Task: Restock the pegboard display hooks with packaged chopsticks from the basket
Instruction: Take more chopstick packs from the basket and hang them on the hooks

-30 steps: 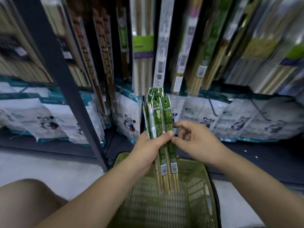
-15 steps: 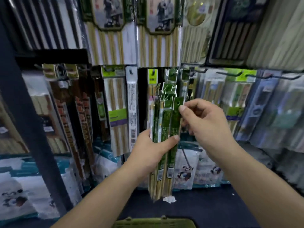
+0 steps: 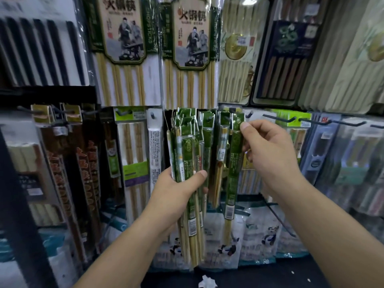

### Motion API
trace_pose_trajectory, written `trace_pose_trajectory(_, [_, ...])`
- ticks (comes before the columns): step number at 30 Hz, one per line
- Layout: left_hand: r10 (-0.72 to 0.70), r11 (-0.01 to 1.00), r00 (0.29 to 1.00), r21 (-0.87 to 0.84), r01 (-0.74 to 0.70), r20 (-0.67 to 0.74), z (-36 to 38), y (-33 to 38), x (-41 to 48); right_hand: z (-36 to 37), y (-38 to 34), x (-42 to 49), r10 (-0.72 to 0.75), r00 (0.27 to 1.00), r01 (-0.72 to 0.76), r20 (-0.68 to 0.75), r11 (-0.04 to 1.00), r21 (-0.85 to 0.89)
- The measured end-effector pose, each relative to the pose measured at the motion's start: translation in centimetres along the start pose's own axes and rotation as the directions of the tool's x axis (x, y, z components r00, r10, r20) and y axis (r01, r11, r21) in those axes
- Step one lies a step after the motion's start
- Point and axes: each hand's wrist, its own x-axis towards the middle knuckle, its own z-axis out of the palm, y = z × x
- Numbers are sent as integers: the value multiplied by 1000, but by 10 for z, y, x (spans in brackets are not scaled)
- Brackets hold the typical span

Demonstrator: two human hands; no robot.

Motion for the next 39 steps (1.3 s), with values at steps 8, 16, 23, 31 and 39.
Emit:
trace_pose_trajectory(8, [1,1000,999,-19,0,43,-1,2,-2,8,3,13,12,999,-13,-30,999,-40])
trace_pose_trajectory(16, [-14,998,999,-53,17,42,1,2,-5,12,7,17,13,998,-16,-53,999,-51])
trace_pose_trajectory(23, [-20,999,999,-41,21,37,0,1,-5,10,9,23,-14,997,8,-76,997,-77])
trace_pose_trajectory(31, [1,999,996,-47,3,85,2,3,-8,15,19,24,-25,995,6,-92,981,-195])
trace_pose_trajectory(39, [26,998,993,-65,-18,118,6,-1,-6,24,6,-18,-144,979,159,143,983,-95])
